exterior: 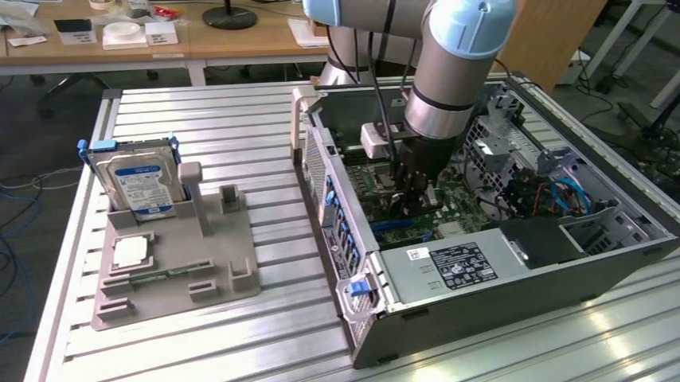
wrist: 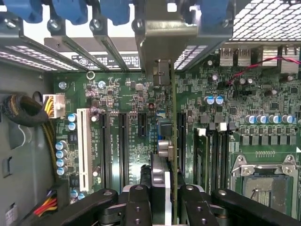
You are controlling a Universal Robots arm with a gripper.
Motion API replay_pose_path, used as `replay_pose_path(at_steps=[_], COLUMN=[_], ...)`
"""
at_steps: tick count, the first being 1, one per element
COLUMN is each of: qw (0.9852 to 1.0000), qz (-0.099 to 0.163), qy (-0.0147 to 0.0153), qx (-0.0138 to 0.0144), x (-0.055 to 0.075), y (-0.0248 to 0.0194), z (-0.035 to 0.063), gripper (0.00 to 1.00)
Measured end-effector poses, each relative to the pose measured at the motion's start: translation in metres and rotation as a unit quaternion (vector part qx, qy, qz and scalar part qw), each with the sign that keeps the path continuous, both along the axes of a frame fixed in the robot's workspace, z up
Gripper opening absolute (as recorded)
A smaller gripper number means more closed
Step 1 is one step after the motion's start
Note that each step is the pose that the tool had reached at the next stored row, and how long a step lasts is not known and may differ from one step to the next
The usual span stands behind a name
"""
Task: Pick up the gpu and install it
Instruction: 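Insert the gpu into the slot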
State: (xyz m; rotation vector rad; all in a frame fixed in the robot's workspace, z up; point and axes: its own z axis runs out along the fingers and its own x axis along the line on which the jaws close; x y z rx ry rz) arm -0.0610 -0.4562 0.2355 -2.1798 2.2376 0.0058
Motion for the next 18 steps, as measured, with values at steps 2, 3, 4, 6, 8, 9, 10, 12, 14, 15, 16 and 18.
replay_pose_path(at_steps=[2,3,4,6,8,9,10,12,14,15,16,18], qw=[1.0,1.0,1.0,1.0,1.0,1.0,1.0,1.0,1.0,1.0,1.0,1.0], qz=[0.0,0.0,0.0,0.0,0.0,0.0,0.0,0.0,0.0,0.0,0.0,0.0], qy=[0.0,0.0,0.0,-0.0001,0.0,0.0,0.0,0.0,0.0,0.0,0.0,0.0001], qx=[0.0001,0.0002,0.0004,0.0007,0.0006,0.0006,0.0007,0.0006,0.0007,0.0007,0.0007,0.0006], x=[-0.0012,-0.0019,-0.0028,-0.0038,-0.0044,-0.0044,-0.0043,-0.0044,-0.0044,-0.0044,-0.0044,-0.0045], y=[0.0,0.0,0.0,0.0001,0.0,0.0,0.0,0.0,0.0,0.0,0.0,-0.0001], z=[-0.0005,-0.0007,-0.0007,-0.0009,-0.0011,-0.0014,-0.0021,-0.0038,-0.0049,-0.0055,-0.006,-0.0064], gripper=[0.28,0.28,0.28,0.28,0.28,0.28,0.28,0.28,0.28,0.28,0.28,0.28])
